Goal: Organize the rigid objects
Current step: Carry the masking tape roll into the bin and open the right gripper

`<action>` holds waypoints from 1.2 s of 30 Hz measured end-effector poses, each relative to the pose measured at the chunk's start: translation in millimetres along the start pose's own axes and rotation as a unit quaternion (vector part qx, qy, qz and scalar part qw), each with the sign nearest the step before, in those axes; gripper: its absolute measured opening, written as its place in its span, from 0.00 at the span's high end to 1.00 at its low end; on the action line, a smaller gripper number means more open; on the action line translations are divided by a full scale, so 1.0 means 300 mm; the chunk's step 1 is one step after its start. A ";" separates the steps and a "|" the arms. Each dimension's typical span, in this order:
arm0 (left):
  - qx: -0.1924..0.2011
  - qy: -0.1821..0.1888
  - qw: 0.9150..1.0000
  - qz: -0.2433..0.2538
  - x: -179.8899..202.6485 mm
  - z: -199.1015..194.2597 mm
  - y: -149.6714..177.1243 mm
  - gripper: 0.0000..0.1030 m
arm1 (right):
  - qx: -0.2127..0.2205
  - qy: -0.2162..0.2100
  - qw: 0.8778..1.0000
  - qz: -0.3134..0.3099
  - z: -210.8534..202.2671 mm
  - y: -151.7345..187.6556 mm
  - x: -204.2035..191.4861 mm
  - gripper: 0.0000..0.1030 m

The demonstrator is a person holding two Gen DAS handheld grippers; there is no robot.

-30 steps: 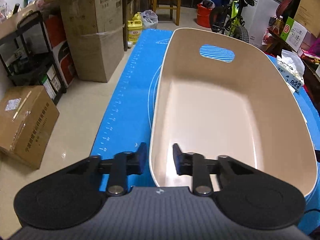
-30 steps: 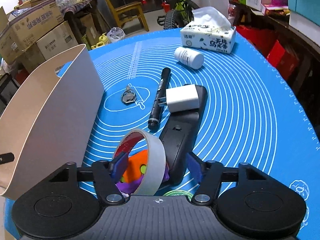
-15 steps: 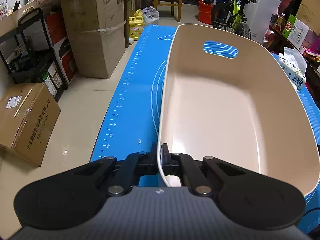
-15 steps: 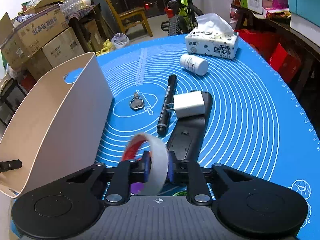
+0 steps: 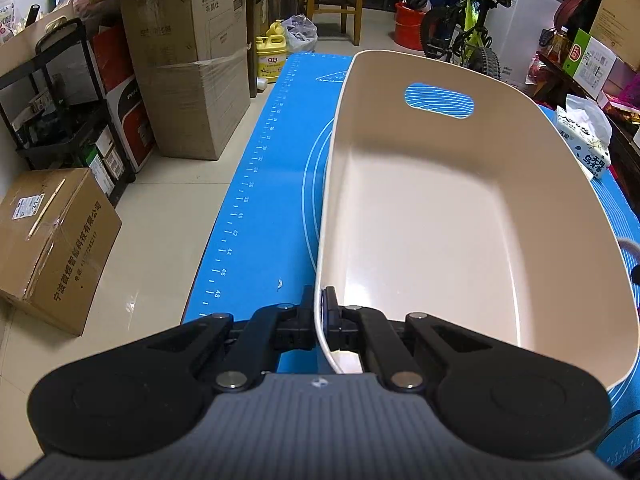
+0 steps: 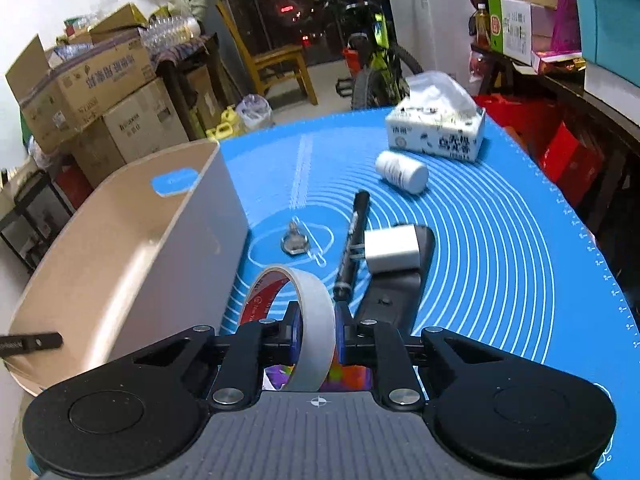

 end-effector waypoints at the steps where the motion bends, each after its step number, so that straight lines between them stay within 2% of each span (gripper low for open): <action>1: 0.000 0.000 1.000 0.000 0.000 0.000 0.000 0.96 | 0.006 -0.001 1.000 0.002 -0.010 -0.009 -0.002 0.74; 6: 0.000 -0.001 1.000 0.003 0.000 -0.001 0.002 0.96 | 0.039 -0.012 0.999 0.002 -0.066 -0.063 -0.038 0.74; 13: 0.002 0.000 1.000 0.008 0.007 -0.007 0.003 0.96 | 0.111 -0.022 0.993 -0.022 -0.167 -0.180 -0.134 0.74; 18: 0.003 0.002 1.000 0.010 0.013 -0.009 0.005 0.96 | 0.127 -0.048 0.990 -0.034 -0.187 -0.228 -0.226 0.74; 26: 0.002 0.003 1.000 0.009 0.012 -0.008 0.005 0.96 | 0.097 -0.087 0.987 -0.091 -0.105 -0.171 -0.434 0.74; 36: 0.000 0.009 1.000 0.007 0.008 -0.008 0.006 0.96 | 0.008 -0.099 0.982 -0.159 0.040 -0.016 -0.618 0.74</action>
Point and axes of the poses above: each gripper's, at about its wrist camera, not at the fingertips, and z roughly the way its jaws point, x to its right, y to its underside, the point moved 8 cm from there along z, roughly the way its jaws point, and after that the axes turned 7 degrees about x, right-handed, at the moved point
